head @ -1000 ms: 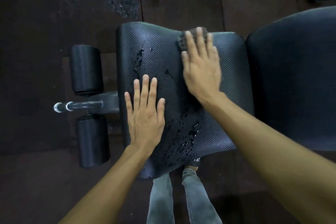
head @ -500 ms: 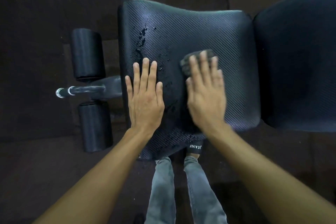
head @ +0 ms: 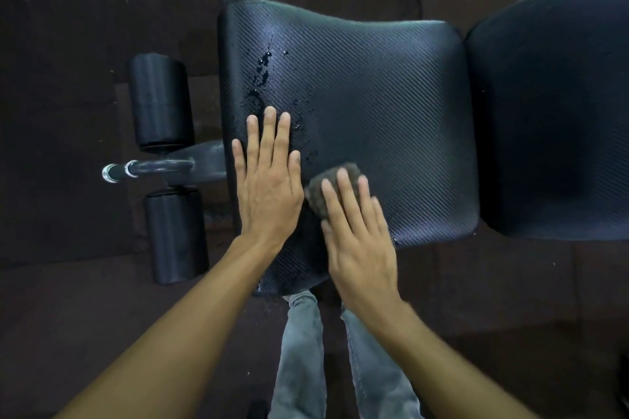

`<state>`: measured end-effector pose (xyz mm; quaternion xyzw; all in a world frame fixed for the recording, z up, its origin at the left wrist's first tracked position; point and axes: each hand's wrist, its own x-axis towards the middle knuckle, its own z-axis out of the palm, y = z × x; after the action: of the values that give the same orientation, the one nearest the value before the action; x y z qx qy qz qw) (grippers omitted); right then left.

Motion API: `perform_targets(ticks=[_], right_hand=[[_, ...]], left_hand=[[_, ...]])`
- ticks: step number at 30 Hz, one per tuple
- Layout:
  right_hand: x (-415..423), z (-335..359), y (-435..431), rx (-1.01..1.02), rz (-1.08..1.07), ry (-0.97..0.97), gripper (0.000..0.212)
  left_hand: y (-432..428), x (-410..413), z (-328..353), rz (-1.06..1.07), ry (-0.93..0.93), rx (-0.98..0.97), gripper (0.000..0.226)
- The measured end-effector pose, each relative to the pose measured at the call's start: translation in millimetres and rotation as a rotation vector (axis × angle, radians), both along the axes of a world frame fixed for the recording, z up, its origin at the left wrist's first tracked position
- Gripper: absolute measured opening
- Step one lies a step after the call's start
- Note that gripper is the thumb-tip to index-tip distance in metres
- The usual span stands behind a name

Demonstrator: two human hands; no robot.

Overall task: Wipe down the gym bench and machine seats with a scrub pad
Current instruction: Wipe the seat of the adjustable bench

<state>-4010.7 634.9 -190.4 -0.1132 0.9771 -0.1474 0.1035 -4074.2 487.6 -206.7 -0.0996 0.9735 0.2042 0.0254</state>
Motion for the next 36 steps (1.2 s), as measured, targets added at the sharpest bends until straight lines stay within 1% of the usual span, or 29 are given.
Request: perform_targets(ticks=[2,3,5,8,11,14,15,16,18,20,21,23,25,29,32,34,36], right_hand=[[28.2,4.5,24.1,0.030,-0.013,-0.040,0.055],[28.3,5.4,37.3,0.057,-0.042,-0.049,0.056],[5.9,3.6,48.7,0.077,-0.110,-0.064,0.056],[-40.9,3.6,21.6,-0.009,-0.183,-0.067,0.055],[-65.0,11.6,-10.9,-0.191,-0.216,-0.160,0.058],[-71.5,27.4,-2.8,-0.524,-0.281,-0.287,0.054],[-74.3,31.6,7.9,-0.612,-0.323,-0.286,0.052],[-78.1,33.1,20.5,-0.647,-0.368,-0.254,0.049],[-86.6,28.9,46.9,-0.610,-0.456,-0.165,0.046],[-92.8,22.8,66.3,-0.546,-0.515,-0.129,0.044],[-93.8,20.0,72.3,-0.522,-0.512,-0.129,0.044],[-92.6,14.7,78.7,-0.452,-0.443,-0.138,0.044],[-89.9,10.8,77.1,-0.361,-0.366,-0.135,0.046],[-84.6,7.6,64.5,-0.227,-0.326,-0.074,0.050],[-72.5,3.3,47.3,-0.168,-0.203,-0.044,0.052],[-66.1,-1.7,39.5,-0.110,-0.165,-0.047,0.053],[-63.8,-6.2,37.1,-0.059,-0.177,-0.031,0.053]], left_hand=[[-0.7,-0.1,0.0,0.007,-0.001,-0.002,0.052],[-0.5,-0.3,0.4,0.008,-0.002,-0.003,0.053],[0.5,-0.7,0.7,0.006,-0.003,-0.003,0.053],[-0.2,-0.9,1.3,0.005,0.004,0.001,0.053],[-1.1,-1.4,2.3,0.006,0.003,0.046,0.052],[3.6,-3.2,8.9,0.063,0.038,0.063,0.050],[9.2,-4.5,13.7,0.072,0.060,0.033,0.048],[18.1,-6.4,19.7,0.064,0.084,0.003,0.046],[45.4,-10.7,31.8,-0.020,0.112,-0.022,0.043],[79.3,-11.6,37.1,-0.117,0.092,-0.049,0.046],[94.8,-11.3,36.2,-0.133,0.062,-0.063,0.051],[115.5,-10.9,28.1,-0.093,-0.020,-0.091,0.061],[120.5,-10.7,18.1,-0.038,-0.064,-0.139,0.065],[104.1,-0.6,13.7,-0.029,-0.042,-0.149,0.062],[65.3,24.8,13.8,0.012,-0.037,-0.152,0.061],[39.8,48.9,13.0,0.104,-0.061,-0.127,0.060],[32.1,70.1,14.5,0.214,-0.087,-0.089,0.059]])
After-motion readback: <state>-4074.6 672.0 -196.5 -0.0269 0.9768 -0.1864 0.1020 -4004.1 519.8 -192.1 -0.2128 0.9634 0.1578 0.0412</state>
